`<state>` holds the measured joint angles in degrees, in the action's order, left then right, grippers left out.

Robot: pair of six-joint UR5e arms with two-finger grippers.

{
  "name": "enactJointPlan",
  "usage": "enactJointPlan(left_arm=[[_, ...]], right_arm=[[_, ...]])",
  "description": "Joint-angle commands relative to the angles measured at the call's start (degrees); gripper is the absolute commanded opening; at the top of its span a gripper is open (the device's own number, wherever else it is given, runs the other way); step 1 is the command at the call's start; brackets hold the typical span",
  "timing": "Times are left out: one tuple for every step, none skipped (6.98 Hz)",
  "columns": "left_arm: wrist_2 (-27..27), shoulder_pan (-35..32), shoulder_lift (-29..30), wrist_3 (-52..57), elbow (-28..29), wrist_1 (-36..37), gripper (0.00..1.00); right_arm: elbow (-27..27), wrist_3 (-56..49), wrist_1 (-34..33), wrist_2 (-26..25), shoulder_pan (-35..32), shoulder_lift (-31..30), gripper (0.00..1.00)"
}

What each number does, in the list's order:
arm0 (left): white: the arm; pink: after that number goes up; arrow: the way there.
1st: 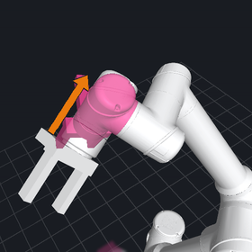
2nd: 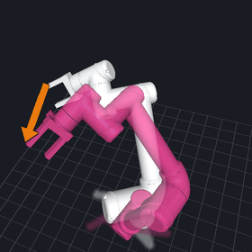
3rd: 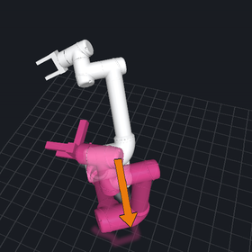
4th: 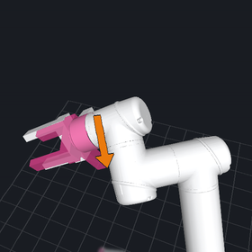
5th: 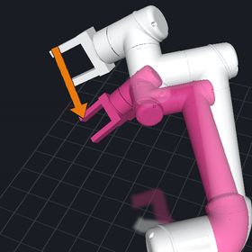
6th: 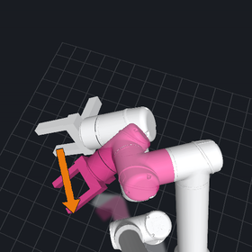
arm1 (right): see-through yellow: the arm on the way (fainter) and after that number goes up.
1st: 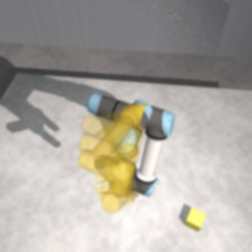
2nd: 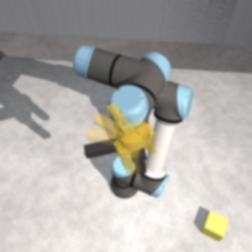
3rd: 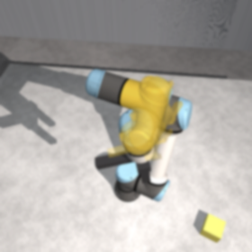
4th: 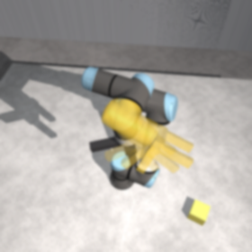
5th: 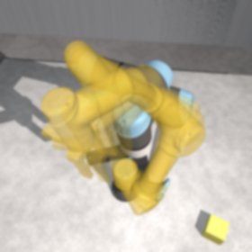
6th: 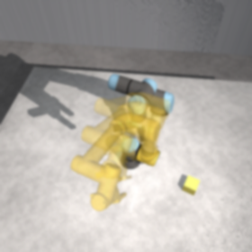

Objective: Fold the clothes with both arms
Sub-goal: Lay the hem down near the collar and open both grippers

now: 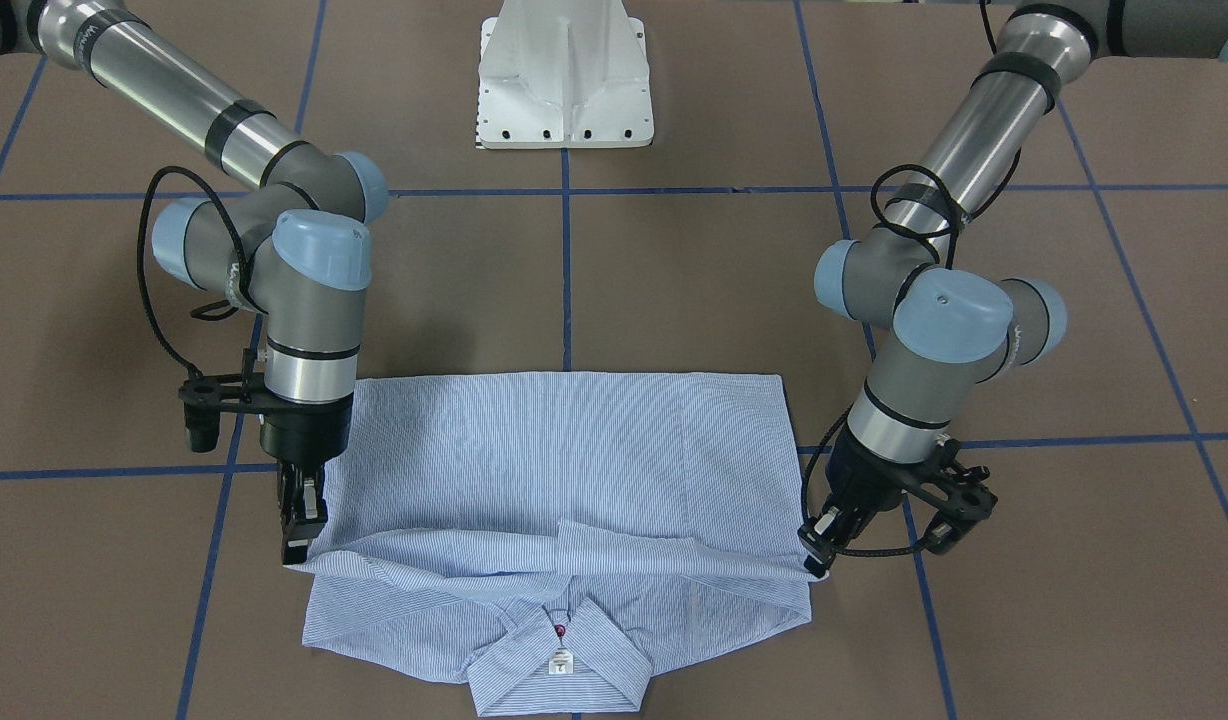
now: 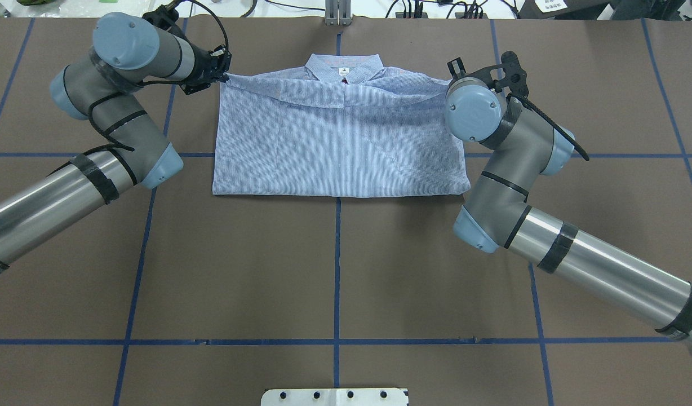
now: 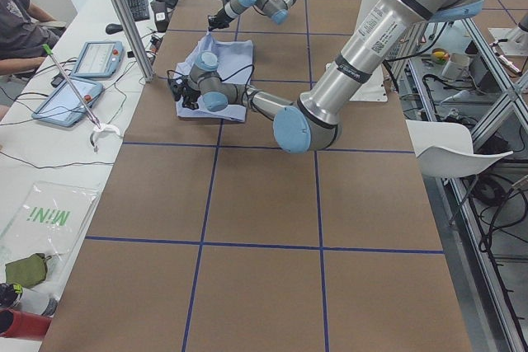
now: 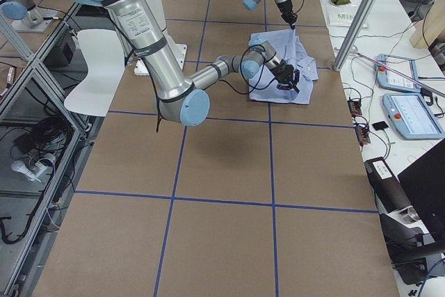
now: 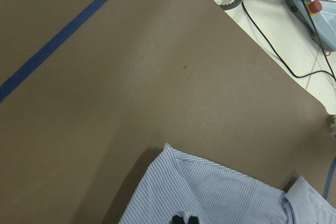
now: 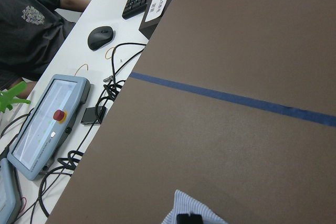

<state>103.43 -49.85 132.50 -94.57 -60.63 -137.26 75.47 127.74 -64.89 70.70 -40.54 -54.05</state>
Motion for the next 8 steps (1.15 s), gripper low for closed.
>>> enactJointPlan(left_arm=[[-0.33,0.28,2.85,1.05,5.33,-1.68,0.08],[-0.34,0.28,2.77,1.40,5.79,-2.04,0.25],[-1.64,0.19,2.76,3.23,6.05,-2.30,0.35],[-1.83,0.19,2.76,3.25,5.97,-2.31,0.47],[-1.83,0.02,2.76,3.34,5.71,-2.31,0.47],[-1.74,-0.42,2.76,3.51,4.66,-2.39,0.47],[-1.39,-0.60,1.02,3.69,0.82,-2.05,0.47],[-1.30,-0.69,-1.52,3.78,-2.00,-2.22,0.46]], right_arm=[[-5.50,-2.58,4.77,2.24,-1.56,1.66,0.00],[-8.03,-2.58,4.78,2.34,-1.56,4.28,0.34],[-9.97,-2.58,4.78,2.60,-2.17,6.30,0.45],[-10.34,-2.58,4.78,3.30,-2.96,6.24,0.48],[-9.74,-4.50,4.78,4.44,-4.10,6.32,0.51],[-5.73,-6.43,4.60,7.24,-4.55,5.80,0.53],[2.67,-6.28,4.25,9.44,-3.07,0.40,0.56],[12.93,-6.19,4.16,9.46,0.68,-7.40,0.58]])
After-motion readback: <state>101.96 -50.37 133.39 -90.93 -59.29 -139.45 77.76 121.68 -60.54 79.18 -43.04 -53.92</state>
